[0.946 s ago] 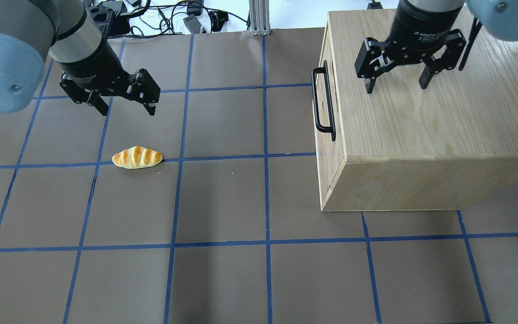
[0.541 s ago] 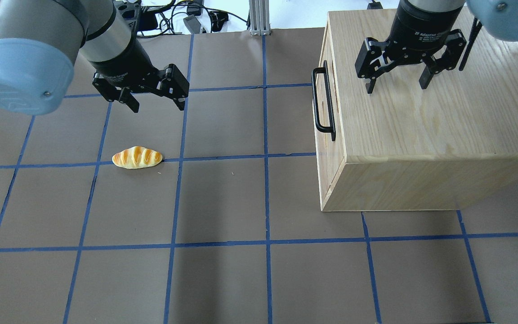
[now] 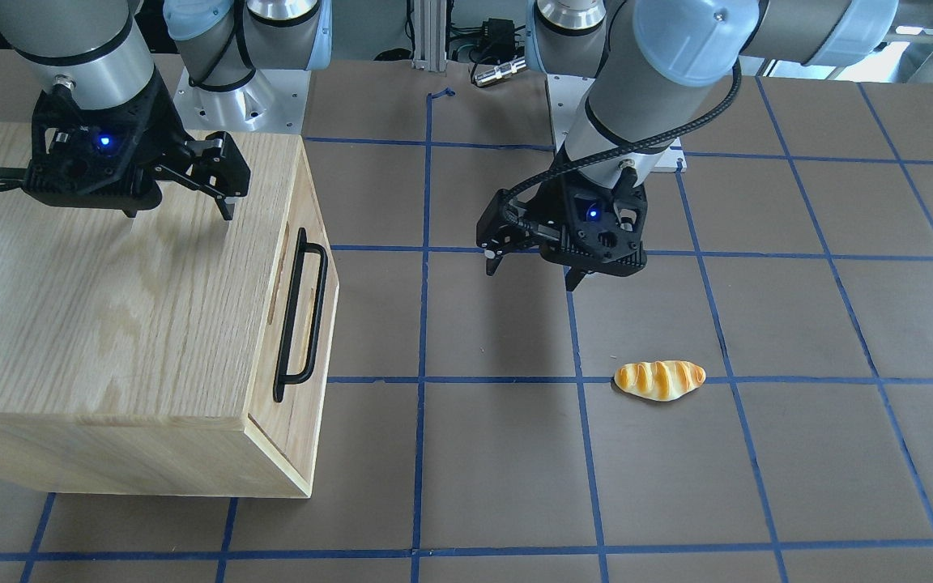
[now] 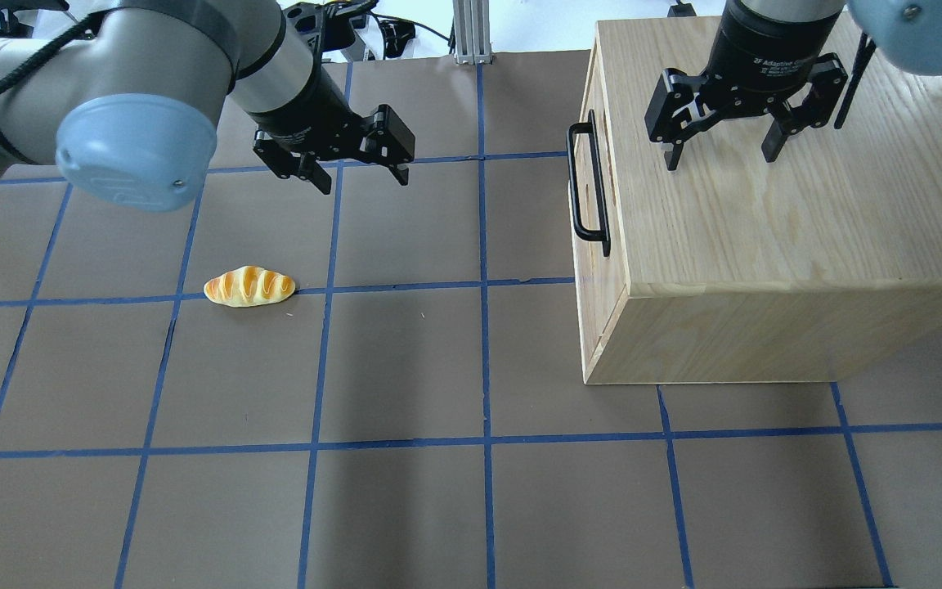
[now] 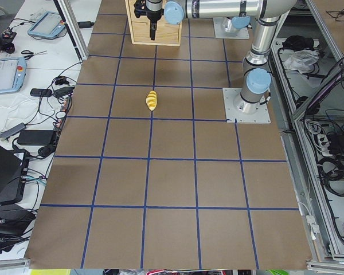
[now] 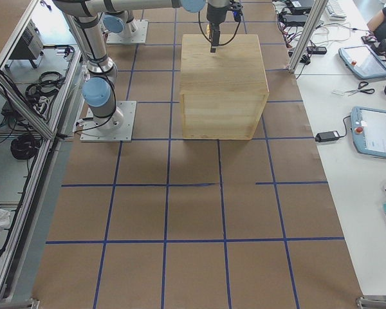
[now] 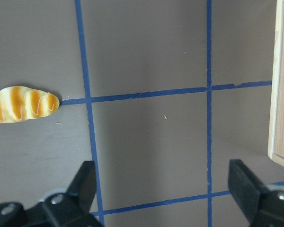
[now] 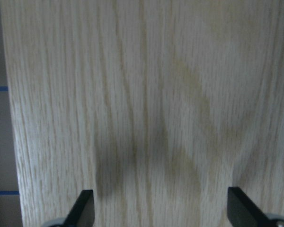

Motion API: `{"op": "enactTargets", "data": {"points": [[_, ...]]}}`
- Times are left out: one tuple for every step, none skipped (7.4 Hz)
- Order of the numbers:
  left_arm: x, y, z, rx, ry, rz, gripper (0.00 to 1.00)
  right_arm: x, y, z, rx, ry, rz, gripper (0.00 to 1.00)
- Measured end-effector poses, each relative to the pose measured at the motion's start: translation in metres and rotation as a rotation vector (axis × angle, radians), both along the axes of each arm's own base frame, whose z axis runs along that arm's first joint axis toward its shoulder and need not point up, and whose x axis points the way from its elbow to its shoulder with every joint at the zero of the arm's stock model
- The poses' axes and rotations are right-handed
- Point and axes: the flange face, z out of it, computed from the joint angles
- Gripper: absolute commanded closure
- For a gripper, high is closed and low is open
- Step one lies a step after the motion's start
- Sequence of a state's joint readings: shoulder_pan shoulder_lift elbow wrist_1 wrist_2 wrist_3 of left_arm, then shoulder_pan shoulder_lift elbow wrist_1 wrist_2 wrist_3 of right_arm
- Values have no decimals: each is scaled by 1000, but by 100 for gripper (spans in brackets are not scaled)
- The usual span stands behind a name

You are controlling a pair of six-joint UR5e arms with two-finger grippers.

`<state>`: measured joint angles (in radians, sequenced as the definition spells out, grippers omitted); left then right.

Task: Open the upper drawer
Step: 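Move the open left gripper toward the black drawer handle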

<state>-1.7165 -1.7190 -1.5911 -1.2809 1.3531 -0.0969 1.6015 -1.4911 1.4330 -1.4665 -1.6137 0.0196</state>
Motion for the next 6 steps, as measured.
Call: {"op": "enactTargets", "data": {"points": [[-16, -3, -5, -8, 25, 0, 0, 0, 0, 0, 0, 0, 1, 0], [-32, -8, -7, -16, 59, -5, 0, 0, 0, 0, 0, 0, 1, 0], [-46, -13, -9, -18, 78, -5, 0, 0, 0, 0, 0, 0, 1, 0], [-60, -19, -14, -22, 92, 4, 0, 0, 0, 0, 0, 0, 1, 0], [-75, -24, -21, -29, 102, 5, 0, 0, 0, 0, 0, 0, 0, 0], [-89, -26, -28, -28, 106, 1, 0, 0, 0, 0, 0, 0, 0, 0]]}}
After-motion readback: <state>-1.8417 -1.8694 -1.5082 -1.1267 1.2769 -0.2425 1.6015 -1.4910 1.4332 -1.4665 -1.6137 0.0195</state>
